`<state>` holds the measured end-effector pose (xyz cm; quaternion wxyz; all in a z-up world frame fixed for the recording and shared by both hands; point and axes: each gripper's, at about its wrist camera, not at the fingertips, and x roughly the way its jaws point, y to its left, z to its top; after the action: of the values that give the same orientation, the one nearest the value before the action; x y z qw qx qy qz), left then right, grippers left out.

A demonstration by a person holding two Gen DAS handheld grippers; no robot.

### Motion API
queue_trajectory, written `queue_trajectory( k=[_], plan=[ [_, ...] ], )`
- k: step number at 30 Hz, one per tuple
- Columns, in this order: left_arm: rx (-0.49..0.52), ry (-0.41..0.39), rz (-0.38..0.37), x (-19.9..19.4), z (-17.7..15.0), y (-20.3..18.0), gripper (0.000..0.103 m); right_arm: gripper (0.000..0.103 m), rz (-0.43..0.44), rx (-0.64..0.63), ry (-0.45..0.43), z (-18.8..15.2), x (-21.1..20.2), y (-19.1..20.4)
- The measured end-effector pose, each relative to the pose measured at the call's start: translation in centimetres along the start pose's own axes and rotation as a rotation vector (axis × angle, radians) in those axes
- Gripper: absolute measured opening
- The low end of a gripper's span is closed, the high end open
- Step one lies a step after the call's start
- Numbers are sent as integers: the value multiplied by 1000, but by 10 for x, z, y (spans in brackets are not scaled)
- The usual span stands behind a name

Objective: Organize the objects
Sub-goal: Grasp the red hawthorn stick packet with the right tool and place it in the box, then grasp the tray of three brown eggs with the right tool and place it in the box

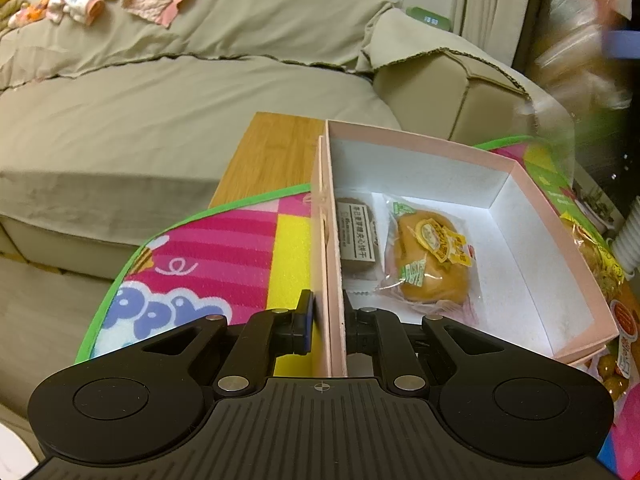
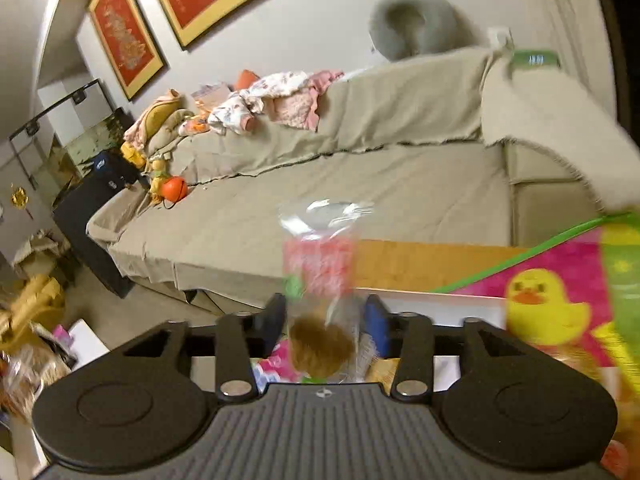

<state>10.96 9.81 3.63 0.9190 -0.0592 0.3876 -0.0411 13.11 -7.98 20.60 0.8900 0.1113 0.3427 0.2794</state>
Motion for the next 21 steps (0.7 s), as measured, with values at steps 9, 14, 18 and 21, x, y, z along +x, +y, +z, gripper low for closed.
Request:
queue_trajectory(
  k=[9, 14, 18, 21],
  plan=[
    [-1, 1, -11, 1, 1, 2, 13, 87, -186, -112, -48, -35, 4, -22],
    [-1, 2, -11, 0, 0, 3, 13, 103, -377, -182, -105, -73, -34, -52],
    [-2, 3, -10, 1, -1, 2, 13, 103, -476, -128, -111, -96, -61, -85],
    [-1, 3, -7, 1, -1, 3, 13, 103, -461, -43, -56, -112, -75, -110]
  ],
)
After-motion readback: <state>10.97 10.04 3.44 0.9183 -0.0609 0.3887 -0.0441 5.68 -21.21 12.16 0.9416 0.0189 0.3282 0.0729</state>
